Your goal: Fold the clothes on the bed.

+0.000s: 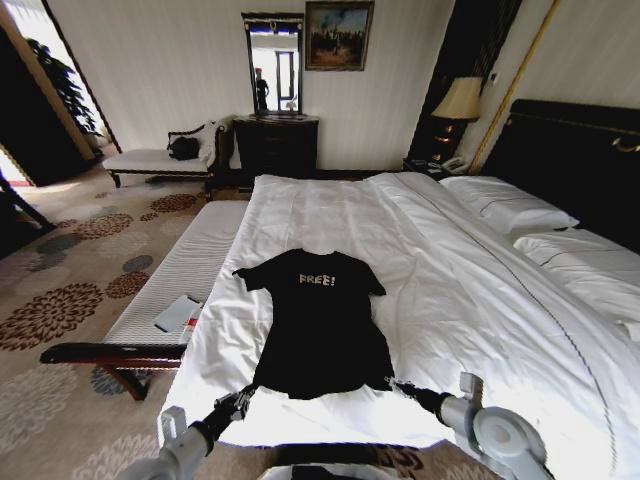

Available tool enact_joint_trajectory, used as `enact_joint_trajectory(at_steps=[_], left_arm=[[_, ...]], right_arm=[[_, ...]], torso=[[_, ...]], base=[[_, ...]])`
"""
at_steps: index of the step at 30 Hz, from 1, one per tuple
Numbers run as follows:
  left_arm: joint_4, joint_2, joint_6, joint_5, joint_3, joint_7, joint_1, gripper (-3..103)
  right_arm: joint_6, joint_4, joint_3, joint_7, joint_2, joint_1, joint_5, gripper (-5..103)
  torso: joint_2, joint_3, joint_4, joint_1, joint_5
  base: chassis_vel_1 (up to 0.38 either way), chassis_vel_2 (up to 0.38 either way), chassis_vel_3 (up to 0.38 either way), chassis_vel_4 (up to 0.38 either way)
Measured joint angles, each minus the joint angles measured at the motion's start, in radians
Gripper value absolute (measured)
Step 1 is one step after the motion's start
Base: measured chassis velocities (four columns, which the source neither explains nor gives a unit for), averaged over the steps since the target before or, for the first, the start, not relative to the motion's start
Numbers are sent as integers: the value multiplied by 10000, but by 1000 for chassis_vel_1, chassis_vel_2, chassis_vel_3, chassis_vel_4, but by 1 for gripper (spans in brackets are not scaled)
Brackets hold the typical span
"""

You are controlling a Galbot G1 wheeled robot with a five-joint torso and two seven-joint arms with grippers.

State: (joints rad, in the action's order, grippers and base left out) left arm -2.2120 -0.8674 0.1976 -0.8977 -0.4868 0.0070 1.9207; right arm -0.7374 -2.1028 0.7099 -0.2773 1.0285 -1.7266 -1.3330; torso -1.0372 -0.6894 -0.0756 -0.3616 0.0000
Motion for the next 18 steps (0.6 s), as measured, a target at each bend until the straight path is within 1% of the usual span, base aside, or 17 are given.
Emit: enact_joint_trajectory(at_steps=[2, 4, 7, 9, 13, 15, 16, 18], left_arm=[[42, -22, 0, 1, 1, 0, -7, 0], [47, -28, 0, 2, 1, 0, -8, 0], [120, -86, 0, -4, -10, 0, -5, 0], [128, -94, 0, -4, -14, 0, -4, 0], [219, -150, -23, 24, -36, 0, 31, 0], [229, -163, -26, 32, -36, 0, 32, 0], [245, -182, -29, 38, -36, 0, 31, 0], [265, -212, -35, 39, -35, 0, 25, 0]], right_arm=[[3, 0, -8, -9, 12, -1, 7, 46], [4, 0, -8, -10, 13, -2, 8, 46], [10, 0, -8, -22, 7, -1, 14, 29], [10, 0, -8, -24, 5, 3, 14, 29], [15, -10, -11, -40, 2, 24, 26, 8], [15, -13, -13, -41, 8, 23, 35, 8], [17, -19, -16, -45, 18, 11, 56, 1], [18, -54, -17, -64, 32, -40, 73, 1]], torso=[[0, 0, 0, 0, 1], [0, 0, 0, 0, 0], [0, 0, 0, 0, 0], [0, 0, 0, 0, 0], [0, 0, 0, 0, 0], [0, 0, 0, -1, 0], [0, 0, 0, 0, 0], [0, 0, 0, 0, 0]], base=[[0, 0, 0, 0], [0, 0, 0, 0], [0, 0, 0, 0], [0, 0, 0, 0], [0, 0, 0, 0], [0, 0, 0, 0], [0, 0, 0, 0], [0, 0, 0, 0]])
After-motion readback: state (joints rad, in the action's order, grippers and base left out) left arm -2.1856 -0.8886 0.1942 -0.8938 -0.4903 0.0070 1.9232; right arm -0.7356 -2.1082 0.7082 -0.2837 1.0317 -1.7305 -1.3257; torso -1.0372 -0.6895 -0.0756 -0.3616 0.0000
